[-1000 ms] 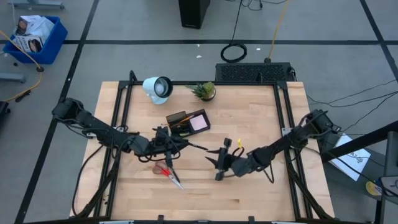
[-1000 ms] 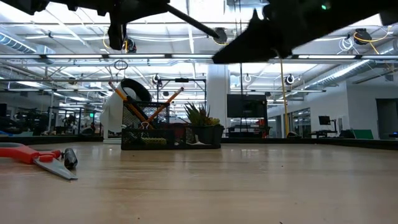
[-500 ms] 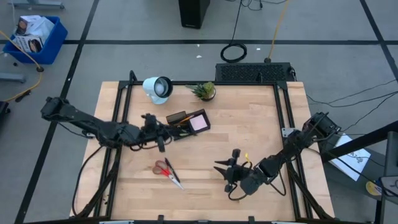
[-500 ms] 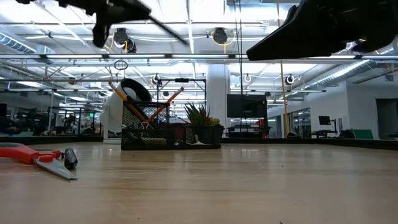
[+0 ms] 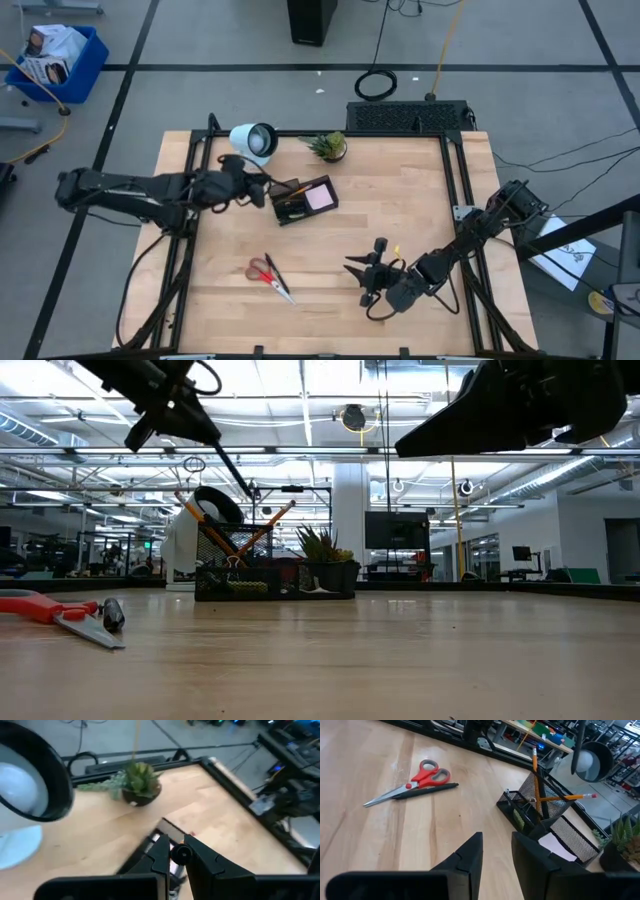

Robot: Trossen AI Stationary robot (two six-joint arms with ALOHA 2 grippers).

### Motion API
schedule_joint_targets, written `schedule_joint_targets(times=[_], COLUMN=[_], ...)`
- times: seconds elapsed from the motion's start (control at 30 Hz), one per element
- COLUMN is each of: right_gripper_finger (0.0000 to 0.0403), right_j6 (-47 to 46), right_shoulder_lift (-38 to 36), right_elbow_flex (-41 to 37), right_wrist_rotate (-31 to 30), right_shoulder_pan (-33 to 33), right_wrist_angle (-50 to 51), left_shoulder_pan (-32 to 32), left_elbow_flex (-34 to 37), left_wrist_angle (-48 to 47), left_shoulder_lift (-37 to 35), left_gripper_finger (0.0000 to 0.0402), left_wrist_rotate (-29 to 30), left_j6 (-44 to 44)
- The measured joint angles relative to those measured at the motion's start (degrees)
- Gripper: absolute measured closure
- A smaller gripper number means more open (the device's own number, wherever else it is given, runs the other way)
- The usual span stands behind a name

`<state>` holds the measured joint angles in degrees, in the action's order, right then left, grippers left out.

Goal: Pick and place office supplies into organizer
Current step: Put the black pen into the black desk organizer

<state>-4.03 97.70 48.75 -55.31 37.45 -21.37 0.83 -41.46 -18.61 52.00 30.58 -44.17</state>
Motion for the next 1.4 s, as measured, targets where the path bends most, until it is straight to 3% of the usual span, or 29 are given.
schedule_joint_targets(times=[0.2,0.37,0.67,1.0,1.13,1.4], right_gripper_finger=[0.0308,0.0308,0.0310,0.0312,0.0312,0.0312], right_j6=[-0.2,-1.7,-1.8,-1.8,-1.7,-1.3], right_shoulder_lift=[0.0,0.0,0.0,0.0,0.1,0.1], right_elbow_flex=[0.0,0.0,-0.1,-8.2,-10.6,-11.3], right_wrist_rotate=[0.0,0.0,0.1,0.0,0.0,0.0], right_shoulder_pan=[-0.6,-0.7,-0.7,-0.7,-0.7,-0.7], right_wrist_angle=[0.0,0.0,0.2,-14.0,-20.0,-22.1], left_shoulder_pan=[-4.2,-5.9,-8.6,-9.3,-9.3,-9.3], left_elbow_flex=[-3.5,-4.2,-4.2,-4.3,-4.2,-4.2], left_wrist_angle=[-1.7,-5.9,-4.1,2.6,3.3,2.2], left_shoulder_lift=[3.4,8.4,17.1,23.3,23.4,23.3], left_gripper_finger=[0.0360,0.0360,0.0360,0.0358,0.0325,0.0211], left_wrist_rotate=[-5.0,-5.2,-6.5,-12.8,-13.6,-14.6], left_j6=[3.1,2.0,2.2,2.3,4.0,4.5])
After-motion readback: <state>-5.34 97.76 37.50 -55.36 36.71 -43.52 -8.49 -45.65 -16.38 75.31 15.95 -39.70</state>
